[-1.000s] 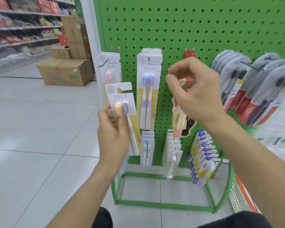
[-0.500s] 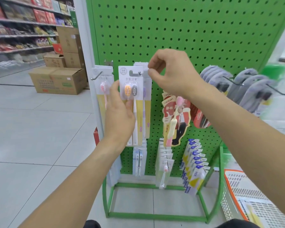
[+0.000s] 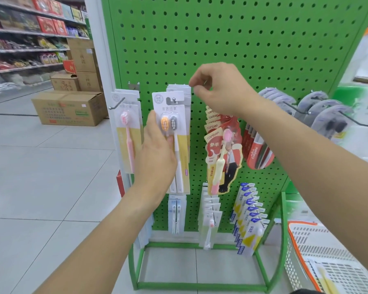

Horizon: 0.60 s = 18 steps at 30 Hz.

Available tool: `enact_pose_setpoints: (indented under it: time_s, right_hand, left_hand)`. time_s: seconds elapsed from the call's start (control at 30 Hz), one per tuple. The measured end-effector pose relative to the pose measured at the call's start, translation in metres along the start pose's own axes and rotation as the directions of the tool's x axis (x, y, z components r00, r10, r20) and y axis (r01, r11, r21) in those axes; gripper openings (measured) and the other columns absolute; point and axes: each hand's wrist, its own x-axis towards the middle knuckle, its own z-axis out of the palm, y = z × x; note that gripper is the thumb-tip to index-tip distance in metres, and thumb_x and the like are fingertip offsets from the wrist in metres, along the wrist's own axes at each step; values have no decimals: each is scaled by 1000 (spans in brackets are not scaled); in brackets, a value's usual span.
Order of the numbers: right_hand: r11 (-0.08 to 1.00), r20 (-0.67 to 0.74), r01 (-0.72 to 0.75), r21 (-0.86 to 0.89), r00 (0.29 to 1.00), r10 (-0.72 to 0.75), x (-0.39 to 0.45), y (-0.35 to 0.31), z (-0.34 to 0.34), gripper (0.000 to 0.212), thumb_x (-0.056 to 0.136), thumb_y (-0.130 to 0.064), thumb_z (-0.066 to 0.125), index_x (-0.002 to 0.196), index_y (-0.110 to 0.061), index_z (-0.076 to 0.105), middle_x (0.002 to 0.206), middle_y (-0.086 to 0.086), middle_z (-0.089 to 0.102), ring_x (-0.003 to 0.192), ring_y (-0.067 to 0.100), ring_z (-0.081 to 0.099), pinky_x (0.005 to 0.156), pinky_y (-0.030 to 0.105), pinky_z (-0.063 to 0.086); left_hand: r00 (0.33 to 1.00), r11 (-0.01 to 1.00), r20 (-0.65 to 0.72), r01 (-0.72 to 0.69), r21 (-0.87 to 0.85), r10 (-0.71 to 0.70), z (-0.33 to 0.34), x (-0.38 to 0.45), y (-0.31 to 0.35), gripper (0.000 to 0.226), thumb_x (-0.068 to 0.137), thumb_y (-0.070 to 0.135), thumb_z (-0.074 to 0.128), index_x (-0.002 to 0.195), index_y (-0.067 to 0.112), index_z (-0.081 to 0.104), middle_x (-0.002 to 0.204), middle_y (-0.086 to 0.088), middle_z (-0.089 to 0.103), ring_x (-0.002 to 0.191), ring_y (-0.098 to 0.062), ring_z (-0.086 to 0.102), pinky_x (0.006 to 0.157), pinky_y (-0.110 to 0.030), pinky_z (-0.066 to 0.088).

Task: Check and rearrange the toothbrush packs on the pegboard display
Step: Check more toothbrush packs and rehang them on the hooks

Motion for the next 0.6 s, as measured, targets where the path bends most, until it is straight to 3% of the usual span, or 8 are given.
enact_pose_setpoints:
  time_s: [0.13, 0.2, 0.23, 0.33, 0.4, 0.47, 0.53, 0.6]
  right_hand:
    - [999, 72, -16, -39, 997, 18, 18, 5, -3, 14, 97, -16, 59, 104, -17, 71, 98, -2, 70, 77, -2, 58, 57, 0, 40]
    - [998, 97, -18, -62, 995, 24, 27, 7, -3, 14, 97, -16, 59, 104, -17, 71, 99, -1, 71, 76, -3, 57, 55, 1, 38]
    - [997, 106, -17, -80, 994, 26, 32, 8, -2, 15, 97, -16, 58, 105, -18, 71, 101, -1, 70, 76, -3, 56, 57, 3, 37]
    - [994, 111, -1, -111, 994, 14, 42, 10, 3, 21, 100, -11, 55, 113, -17, 71, 109, -1, 70, 81, 3, 59, 63, 5, 35]
    - [994, 132, 13, -105, 991, 1, 48, 10, 9, 22, 102, -12, 56, 118, -17, 70, 115, -1, 70, 89, 7, 60, 71, 7, 38]
    - [995, 167, 34, -92, 986, -19, 53, 9, 16, 22, 101, -16, 59, 121, -15, 69, 117, -1, 70, 94, 8, 60, 82, 15, 42]
    - [994, 200, 51, -100, 979, -30, 57, 10, 24, 22, 100, -17, 62, 119, -12, 70, 114, 0, 71, 93, 9, 62, 87, 19, 47]
    - [993, 223, 54, -109, 974, -28, 62, 11, 27, 19, 98, -15, 64, 114, -10, 73, 105, 0, 72, 85, 8, 63, 79, 14, 49]
  left_hand:
    - [1000, 1000, -27, -7, -18, 7, 3, 1, 1, 58, 102, 19, 46, 153, 22, 19, 130, -17, 61, 115, -37, 59, 113, -22, 12]
    - [1000, 1000, -18, -15, -25, 15, 4, -2, 2, 57, 103, 19, 46, 153, 17, 19, 127, -17, 62, 114, -35, 58, 100, -16, 17]
    - [1000, 1000, -11, -17, -25, 17, 4, -3, 3, 57, 103, 19, 45, 154, 16, 19, 126, -17, 63, 114, -33, 58, 97, -19, 21]
    - [1000, 1000, -10, -21, -22, 21, 4, -6, 2, 57, 103, 20, 45, 154, 14, 19, 122, -18, 64, 115, -33, 58, 103, -27, 22]
    - [999, 999, -25, -47, -7, 46, 3, -7, 3, 57, 103, 19, 46, 154, 11, 20, 120, -21, 66, 115, -32, 60, 108, -9, 4]
    - [998, 998, -25, -53, -25, 52, 1, -9, 7, 58, 103, 18, 47, 154, 10, 21, 125, -20, 65, 117, -28, 62, 90, 10, -16]
    - [998, 997, -23, -54, -57, 53, 0, -11, 11, 58, 103, 16, 48, 154, 10, 23, 130, -15, 63, 121, -23, 60, 81, 13, -17]
    - [998, 995, -29, -63, -75, 61, 0, -12, 13, 56, 102, 14, 50, 153, 9, 26, 130, -11, 63, 120, -22, 60, 79, 14, -15]
